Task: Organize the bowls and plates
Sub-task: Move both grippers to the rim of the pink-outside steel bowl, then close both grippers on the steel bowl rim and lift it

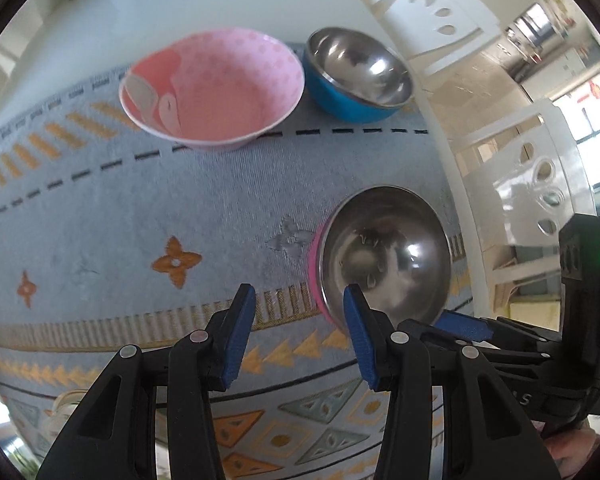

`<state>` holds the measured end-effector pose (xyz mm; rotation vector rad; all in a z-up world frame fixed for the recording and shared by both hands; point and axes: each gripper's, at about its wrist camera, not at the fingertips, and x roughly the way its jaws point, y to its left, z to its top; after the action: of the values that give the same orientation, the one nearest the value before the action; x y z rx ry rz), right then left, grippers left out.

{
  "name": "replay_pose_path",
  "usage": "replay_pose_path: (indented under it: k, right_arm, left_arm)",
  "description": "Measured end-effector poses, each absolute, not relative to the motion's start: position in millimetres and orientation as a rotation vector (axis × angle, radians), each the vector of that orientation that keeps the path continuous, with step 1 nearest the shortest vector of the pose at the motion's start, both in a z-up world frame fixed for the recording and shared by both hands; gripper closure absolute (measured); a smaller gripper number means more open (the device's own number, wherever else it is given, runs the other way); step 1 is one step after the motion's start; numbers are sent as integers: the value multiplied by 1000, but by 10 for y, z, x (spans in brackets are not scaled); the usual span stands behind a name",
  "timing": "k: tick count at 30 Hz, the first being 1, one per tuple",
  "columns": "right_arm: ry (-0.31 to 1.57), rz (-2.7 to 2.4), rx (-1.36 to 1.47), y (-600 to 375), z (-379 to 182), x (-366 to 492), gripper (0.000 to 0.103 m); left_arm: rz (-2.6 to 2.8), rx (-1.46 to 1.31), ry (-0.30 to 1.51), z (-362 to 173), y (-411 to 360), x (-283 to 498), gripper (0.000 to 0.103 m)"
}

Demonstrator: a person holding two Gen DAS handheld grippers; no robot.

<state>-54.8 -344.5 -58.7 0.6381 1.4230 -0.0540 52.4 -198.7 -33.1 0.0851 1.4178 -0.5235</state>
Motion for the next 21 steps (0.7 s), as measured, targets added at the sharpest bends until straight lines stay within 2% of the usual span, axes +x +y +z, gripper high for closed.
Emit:
replay_pose_path:
  k: [13, 17, 19, 21]
  right_arm:
    - [1435, 3, 664, -3900, -843, -191, 46]
    - [1467, 2, 671, -3906, -953, -146, 51]
    - [1510, -27, 694, -3943, -1047, -144, 60]
    - [1491, -19, 716, -3972, -1046, -140, 65]
  left_arm:
    - [-507, 102, 1446, -648, -2416, 565, 62]
    - [-449, 120, 1471, -770, -2428, 564, 63]
    - [-451, 104, 1458, -781, -2410, 558, 71]
    - [-444, 106, 1450, -780, -2403, 550, 73]
